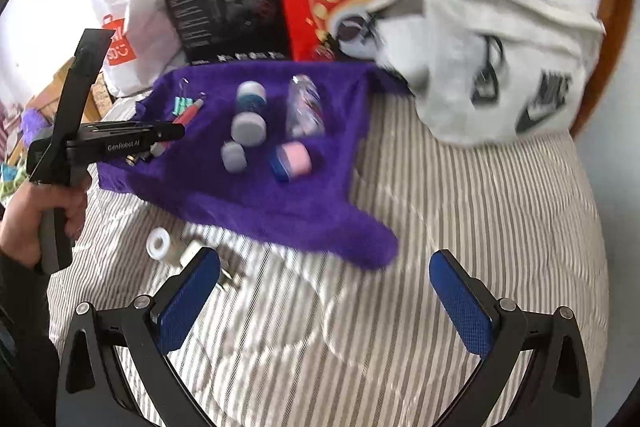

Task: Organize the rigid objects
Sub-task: 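Release the pink tube beside the marker with left tool while right tool sets the balm by the pill bottle, then move both open tools back toward the tape roll and charger plug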

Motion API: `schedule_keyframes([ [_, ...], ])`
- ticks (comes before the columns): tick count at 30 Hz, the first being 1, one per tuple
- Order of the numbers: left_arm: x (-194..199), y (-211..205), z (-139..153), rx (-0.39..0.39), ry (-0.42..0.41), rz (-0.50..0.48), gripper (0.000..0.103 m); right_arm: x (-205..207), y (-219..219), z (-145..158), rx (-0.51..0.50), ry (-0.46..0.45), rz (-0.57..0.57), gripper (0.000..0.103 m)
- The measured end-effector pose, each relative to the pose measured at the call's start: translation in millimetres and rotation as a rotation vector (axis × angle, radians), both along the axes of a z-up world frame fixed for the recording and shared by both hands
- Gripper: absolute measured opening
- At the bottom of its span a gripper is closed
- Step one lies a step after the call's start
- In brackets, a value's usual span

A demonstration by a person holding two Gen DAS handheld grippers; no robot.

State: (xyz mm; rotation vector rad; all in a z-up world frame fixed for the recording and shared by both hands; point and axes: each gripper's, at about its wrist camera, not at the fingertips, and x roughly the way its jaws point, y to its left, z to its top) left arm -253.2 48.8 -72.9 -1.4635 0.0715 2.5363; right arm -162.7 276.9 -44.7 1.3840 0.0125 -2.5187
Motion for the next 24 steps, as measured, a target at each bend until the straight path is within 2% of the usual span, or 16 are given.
schedule_keyframes([
  [7,2.9,4.7,-11.9,-0.05,-0.018,0.0,0.015,7.9,5.6,-16.9,-0.046,-0.056,-0.012,0.103],
  [20,3.5,3.4,-11.9,-0.068,-0.013,-0.006,0.016,18.2,-5.0,-3.3,-0.084,-0.034,0.029,0.103],
  [23,2.9,4.7,-11.8,-0.079,-0.025,-0.002,0.021,21.9,-5.8,5.5,-0.094,-0.012,0.034,0.103],
  [24,2.8,4.9,-11.3,-0.074,-0.031,-0.004,0.026,23.0,-5.6,8.2,-0.097,-0.006,0.034,0.103],
])
